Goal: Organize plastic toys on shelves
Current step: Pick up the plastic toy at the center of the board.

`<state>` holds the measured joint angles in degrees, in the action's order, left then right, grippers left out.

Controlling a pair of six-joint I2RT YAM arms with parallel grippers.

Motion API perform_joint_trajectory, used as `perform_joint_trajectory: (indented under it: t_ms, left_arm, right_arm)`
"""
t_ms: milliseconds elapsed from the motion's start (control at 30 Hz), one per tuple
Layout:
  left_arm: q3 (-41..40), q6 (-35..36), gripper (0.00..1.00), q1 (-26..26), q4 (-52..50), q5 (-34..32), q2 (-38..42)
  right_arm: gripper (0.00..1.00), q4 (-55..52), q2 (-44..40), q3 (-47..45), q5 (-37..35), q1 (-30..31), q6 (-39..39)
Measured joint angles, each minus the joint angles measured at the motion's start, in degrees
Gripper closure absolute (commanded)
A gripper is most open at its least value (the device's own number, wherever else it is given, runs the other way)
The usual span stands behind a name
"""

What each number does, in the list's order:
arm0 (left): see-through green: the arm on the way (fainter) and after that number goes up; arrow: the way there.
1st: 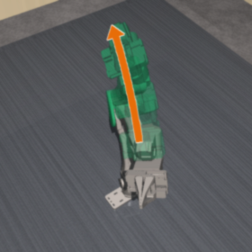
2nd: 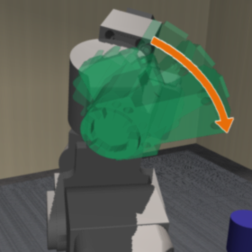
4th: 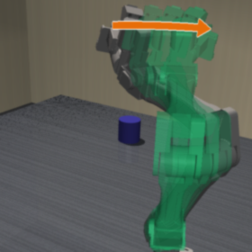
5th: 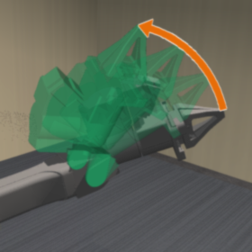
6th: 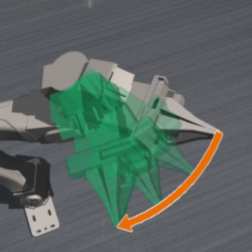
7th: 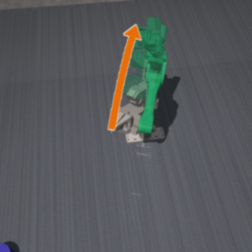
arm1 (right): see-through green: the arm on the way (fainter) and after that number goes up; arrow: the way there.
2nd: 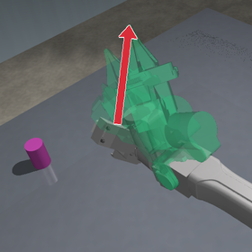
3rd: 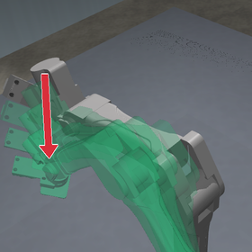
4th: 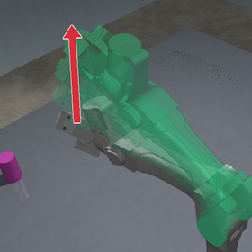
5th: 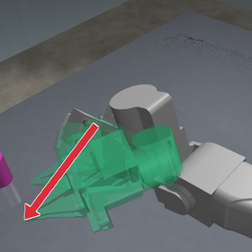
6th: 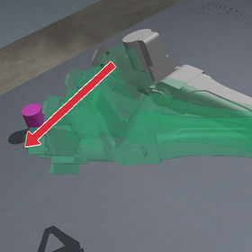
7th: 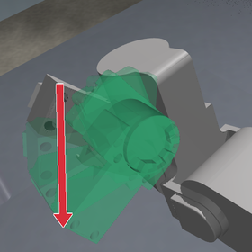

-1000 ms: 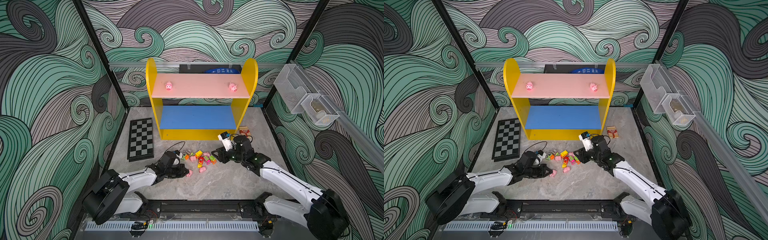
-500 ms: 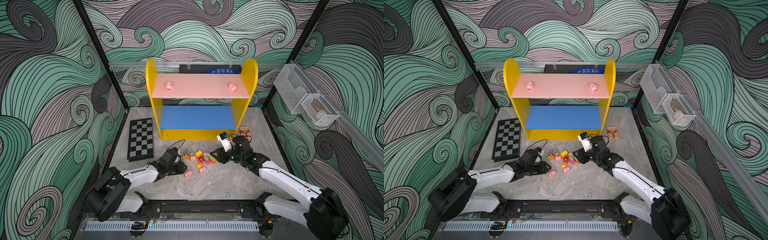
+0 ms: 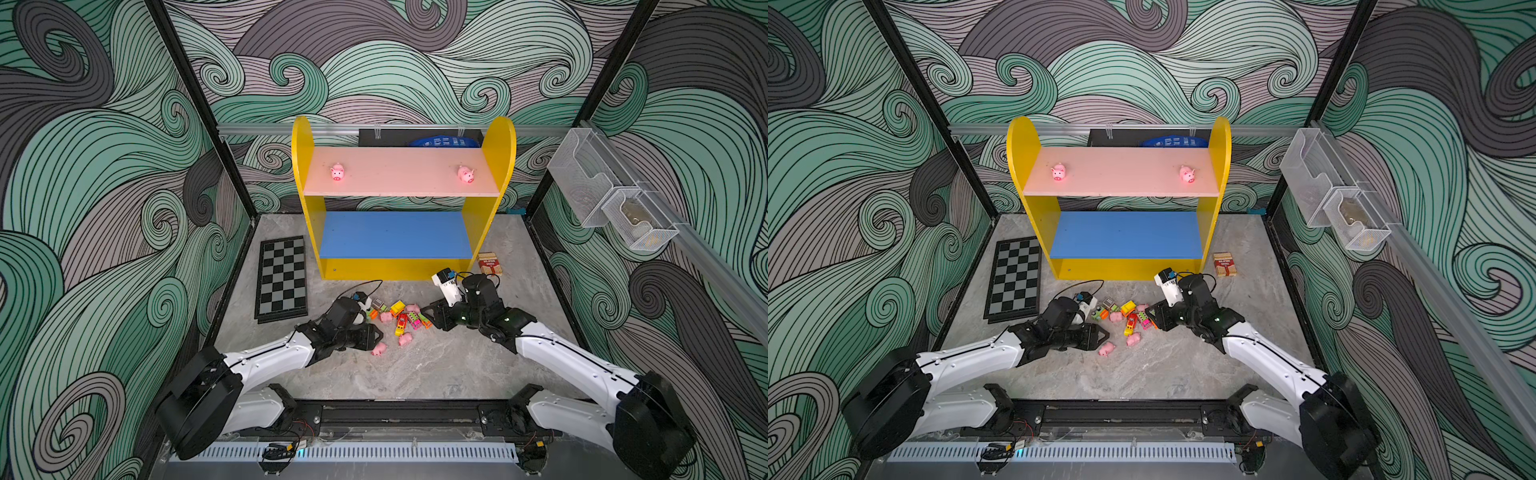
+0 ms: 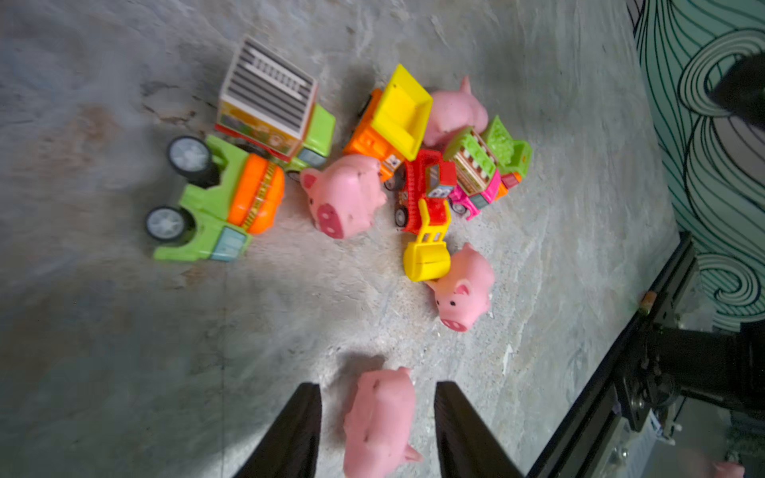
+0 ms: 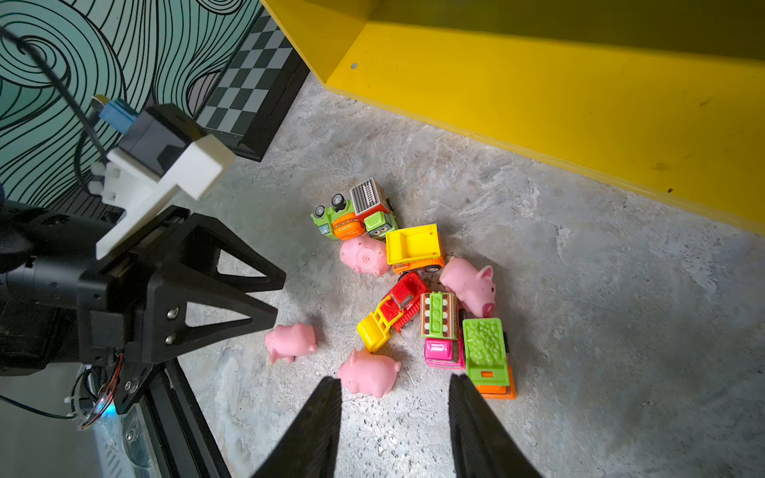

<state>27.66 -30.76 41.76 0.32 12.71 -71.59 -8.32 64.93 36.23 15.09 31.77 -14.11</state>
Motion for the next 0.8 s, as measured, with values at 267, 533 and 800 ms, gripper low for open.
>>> perform_joint_trajectory:
  t_ms: [267,533,800]
  left_arm:
    - [2.9,1.3,0.61,3.0,-2.2,-5.2,-7.1]
    - [4.1,0.9,0.71,4.2,-3.4,-11.1,-8.6]
    - [4.2,-2.2,0.69,4.2,-7.5,-19.1,-8.8]
  right_arm:
    - [0.54,0.0,0.3,0.0,0.0,0.5,0.0]
    - [0.54,0.0,0.8,0.0,-0.2,0.7,0.0]
    - [0.54,0.0,0.8,0.0,-0.3,0.8,0.0]
